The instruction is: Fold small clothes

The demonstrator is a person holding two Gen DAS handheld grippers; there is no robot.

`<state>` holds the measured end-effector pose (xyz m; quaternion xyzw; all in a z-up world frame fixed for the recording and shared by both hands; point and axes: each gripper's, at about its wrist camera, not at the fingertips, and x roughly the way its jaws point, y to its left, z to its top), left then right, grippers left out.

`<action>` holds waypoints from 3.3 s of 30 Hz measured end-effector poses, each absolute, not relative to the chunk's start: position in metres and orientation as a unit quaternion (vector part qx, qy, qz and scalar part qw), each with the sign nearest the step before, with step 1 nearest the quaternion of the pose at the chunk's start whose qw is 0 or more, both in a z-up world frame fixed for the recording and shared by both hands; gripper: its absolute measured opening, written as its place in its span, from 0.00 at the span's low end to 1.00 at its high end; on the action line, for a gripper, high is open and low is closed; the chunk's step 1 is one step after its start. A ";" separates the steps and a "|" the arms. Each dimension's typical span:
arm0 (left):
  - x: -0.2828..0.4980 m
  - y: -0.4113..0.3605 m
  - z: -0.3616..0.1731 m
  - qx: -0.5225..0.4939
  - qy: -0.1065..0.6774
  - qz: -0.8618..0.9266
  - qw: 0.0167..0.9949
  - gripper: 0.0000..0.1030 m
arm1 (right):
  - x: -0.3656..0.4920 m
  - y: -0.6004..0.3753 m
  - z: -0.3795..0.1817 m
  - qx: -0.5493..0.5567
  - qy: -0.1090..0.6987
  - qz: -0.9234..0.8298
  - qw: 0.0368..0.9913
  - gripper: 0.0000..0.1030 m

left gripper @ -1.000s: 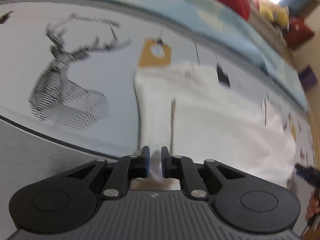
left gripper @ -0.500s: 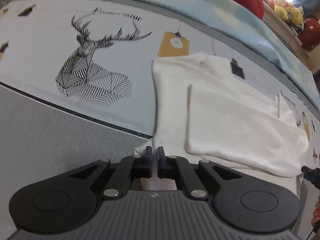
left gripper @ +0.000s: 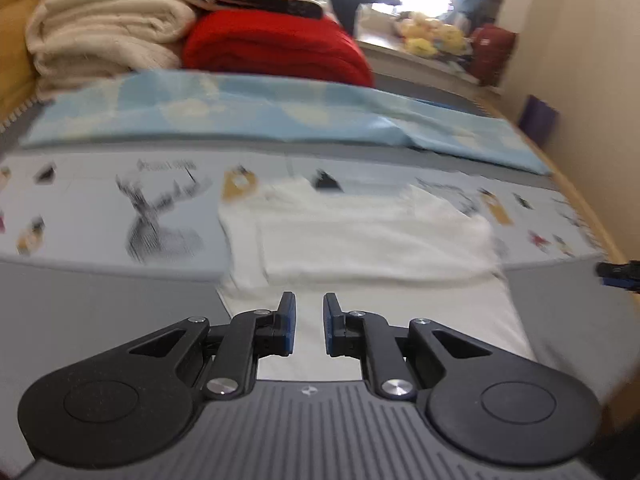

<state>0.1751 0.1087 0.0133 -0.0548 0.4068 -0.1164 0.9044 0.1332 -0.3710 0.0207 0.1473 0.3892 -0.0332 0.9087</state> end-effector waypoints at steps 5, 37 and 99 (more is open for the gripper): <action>0.111 0.114 -0.035 -0.087 0.449 -0.120 0.881 0.13 | 0.059 -0.376 -0.018 0.142 0.408 -0.035 0.901 0.43; 0.083 0.144 -0.149 -0.086 0.584 -0.025 0.807 0.06 | 0.035 -0.374 -0.126 0.128 0.559 -0.072 0.816 0.07; -0.033 0.166 0.029 0.042 0.452 -0.206 0.867 0.06 | -0.070 -0.410 0.058 0.163 0.437 0.055 0.883 0.05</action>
